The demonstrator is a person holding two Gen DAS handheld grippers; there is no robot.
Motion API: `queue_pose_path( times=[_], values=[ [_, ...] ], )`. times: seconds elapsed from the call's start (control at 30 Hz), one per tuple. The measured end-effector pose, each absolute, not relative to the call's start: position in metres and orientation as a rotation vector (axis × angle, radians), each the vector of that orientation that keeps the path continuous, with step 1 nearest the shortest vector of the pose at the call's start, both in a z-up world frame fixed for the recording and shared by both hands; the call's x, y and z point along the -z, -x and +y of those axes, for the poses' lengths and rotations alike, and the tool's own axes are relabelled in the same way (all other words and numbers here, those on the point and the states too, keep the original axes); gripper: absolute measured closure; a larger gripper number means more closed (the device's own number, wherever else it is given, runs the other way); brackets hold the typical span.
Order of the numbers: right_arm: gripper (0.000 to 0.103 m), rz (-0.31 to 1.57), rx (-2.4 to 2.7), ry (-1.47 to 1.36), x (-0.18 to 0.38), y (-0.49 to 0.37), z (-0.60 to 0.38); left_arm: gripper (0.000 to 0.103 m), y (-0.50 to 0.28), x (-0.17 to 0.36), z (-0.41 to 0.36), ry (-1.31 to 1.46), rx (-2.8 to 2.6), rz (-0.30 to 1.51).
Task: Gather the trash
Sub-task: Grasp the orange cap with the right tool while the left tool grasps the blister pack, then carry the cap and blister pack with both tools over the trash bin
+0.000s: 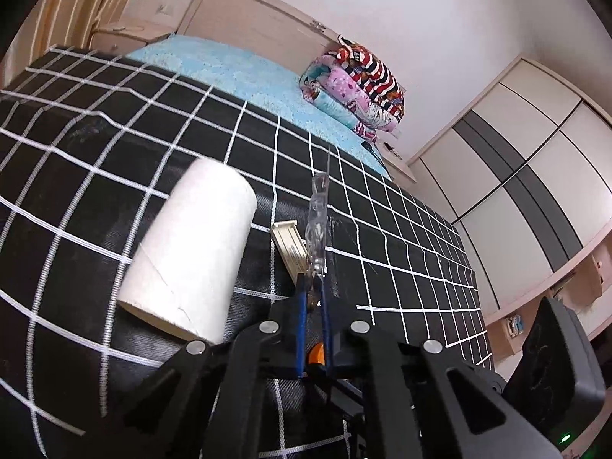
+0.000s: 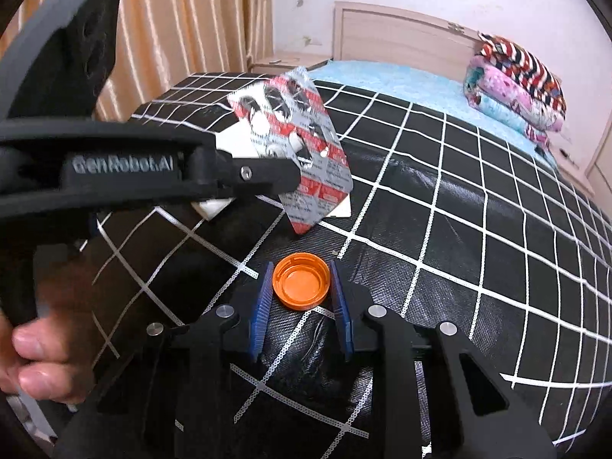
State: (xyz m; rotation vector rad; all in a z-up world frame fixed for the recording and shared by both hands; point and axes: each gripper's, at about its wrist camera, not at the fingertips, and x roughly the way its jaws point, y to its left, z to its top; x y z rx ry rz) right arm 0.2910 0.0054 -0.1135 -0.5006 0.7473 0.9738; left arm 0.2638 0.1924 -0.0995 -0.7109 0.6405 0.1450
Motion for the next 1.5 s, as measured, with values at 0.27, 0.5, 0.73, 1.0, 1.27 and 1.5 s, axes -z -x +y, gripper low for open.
queue_pose_path(
  times=[0.27,0.5,0.73,1.0,1.27,1.5],
  values=[
    [0.073,0.698,-0.960,0.500,0.103,-0.276,-0.010,0.097,-0.229,0.073,0.181,0.617,-0.173,0.610],
    [0.073,0.663,-0.982,0.492,0.082,-0.254,-0.025,0.097,-0.198,0.055,0.173,0.580,-0.175,0.583],
    [0.073,0.605,-0.984,0.499,0.064,-0.229,-0.038,0.097,-0.167,0.039,0.159,0.572,-0.157,0.563],
    [0.073,0.564,-0.990,0.486,0.054,-0.200,-0.062,0.097,-0.130,0.030,0.131,0.521,-0.141,0.567],
    [0.073,0.575,-0.987,0.437,0.062,-0.171,-0.098,0.097,-0.094,0.037,0.095,0.430,-0.102,0.614],
    [0.073,0.607,-0.989,0.433,0.078,-0.151,-0.125,0.097,-0.069,0.054,0.061,0.391,-0.050,0.669]
  ],
)
